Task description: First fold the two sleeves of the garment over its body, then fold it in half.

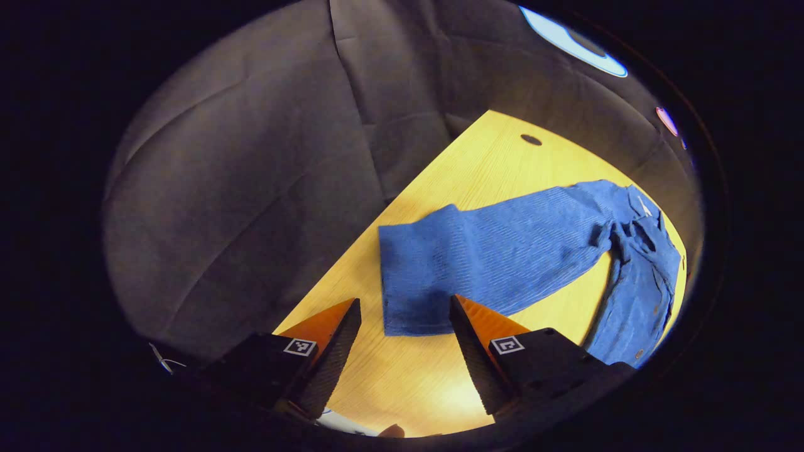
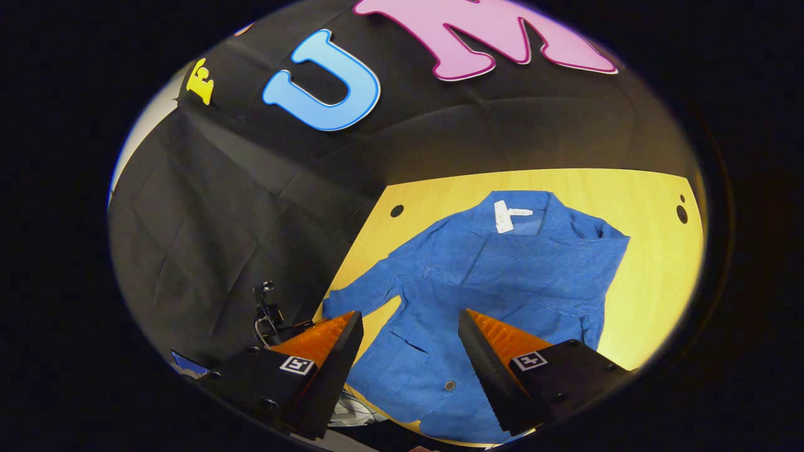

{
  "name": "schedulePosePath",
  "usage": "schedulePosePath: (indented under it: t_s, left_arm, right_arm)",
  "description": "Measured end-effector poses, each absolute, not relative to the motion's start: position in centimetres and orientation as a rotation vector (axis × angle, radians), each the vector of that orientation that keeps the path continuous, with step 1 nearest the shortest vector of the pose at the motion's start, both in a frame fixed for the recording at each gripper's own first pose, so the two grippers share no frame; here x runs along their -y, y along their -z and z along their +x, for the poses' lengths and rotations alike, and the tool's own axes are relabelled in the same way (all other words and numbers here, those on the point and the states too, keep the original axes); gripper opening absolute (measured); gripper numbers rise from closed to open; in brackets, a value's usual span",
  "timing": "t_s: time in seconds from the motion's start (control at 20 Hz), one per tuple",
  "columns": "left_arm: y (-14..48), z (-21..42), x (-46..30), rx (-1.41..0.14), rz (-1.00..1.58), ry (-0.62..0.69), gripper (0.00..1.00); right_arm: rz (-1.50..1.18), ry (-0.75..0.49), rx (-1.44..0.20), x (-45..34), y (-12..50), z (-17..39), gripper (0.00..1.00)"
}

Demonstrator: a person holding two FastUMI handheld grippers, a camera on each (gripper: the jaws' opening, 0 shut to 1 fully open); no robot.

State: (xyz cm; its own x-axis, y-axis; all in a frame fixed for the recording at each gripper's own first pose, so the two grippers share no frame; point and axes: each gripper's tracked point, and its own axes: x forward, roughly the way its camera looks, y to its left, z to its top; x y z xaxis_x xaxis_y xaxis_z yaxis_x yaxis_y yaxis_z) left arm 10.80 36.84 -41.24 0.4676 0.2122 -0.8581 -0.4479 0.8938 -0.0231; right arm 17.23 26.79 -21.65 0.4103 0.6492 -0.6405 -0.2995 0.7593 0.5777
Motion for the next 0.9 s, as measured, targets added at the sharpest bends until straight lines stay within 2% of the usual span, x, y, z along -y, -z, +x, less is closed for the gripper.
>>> schedulePosePath:
  t_s: [0.05, 0.15, 0.25, 0.3, 0.45, 0.5, 0.55, 0.6, 0.65, 0.75, 0.85, 0.9]
  left_arm:
    - [41.7, 10.6, -36.5, -1.047, -0.295, -0.389, 0.83]
    - [41.8, 11.6, -37.0, -1.028, -0.332, -0.377, 0.83]
    - [41.5, 11.3, -37.2, -1.053, -0.284, -0.359, 0.78]
    - [41.2, 11.7, -36.9, -1.053, -0.262, -0.339, 0.8]
    - [40.9, 12.4, -37.0, -1.089, -0.267, -0.313, 0.68]
    - [40.8, 12.4, -37.2, -1.094, -0.274, -0.309, 0.47]
    - [40.5, 12.8, -37.1, -1.096, -0.287, -0.296, 0.32]
    - [40.8, 13.2, -36.9, -1.103, -0.294, -0.295, 0.11]
    - [40.8, 13.4, -36.8, -1.102, -0.293, -0.289, 0.05]
    - [40.6, 13.6, -37.0, -1.097, -0.283, -0.264, 0.06]
    - [40.5, 13.4, -37.0, -1.108, -0.292, -0.248, 0.0]
    - [40.3, 13.5, -37.0, -1.105, -0.289, -0.242, 0.0]
  right_arm:
    - [0.416, -0.605, -0.975, -26.3, 21.4, 17.2, 0.98]
    - [0.419, -0.587, -0.967, -25.4, 21.3, 17.2, 0.98]
    - [0.409, -0.573, -0.967, -24.6, 21.1, 16.7, 0.97]
    - [0.411, -0.569, -0.969, -24.4, 21.0, 16.6, 0.98]
    - [0.447, -0.564, -0.977, -24.5, 20.9, 16.3, 0.98]
    - [0.451, -0.562, -0.981, -24.5, 21.0, 16.2, 0.98]
    - [0.449, -0.557, -0.983, -24.4, 20.9, 15.9, 0.98]
    - [0.444, -0.556, -0.982, -24.3, 20.9, 15.8, 0.98]
    - [0.44, -0.559, -0.98, -24.2, 20.6, 15.3, 0.98]
    - [0.434, -0.56, -0.973, -23.9, 20.1, 14.6, 0.98]
    - [0.44, -0.548, -0.975, -23.3, 20.4, 14.3, 0.98]
    - [0.45, -0.539, -0.974, -23.0, 20.4, 14.2, 0.98]
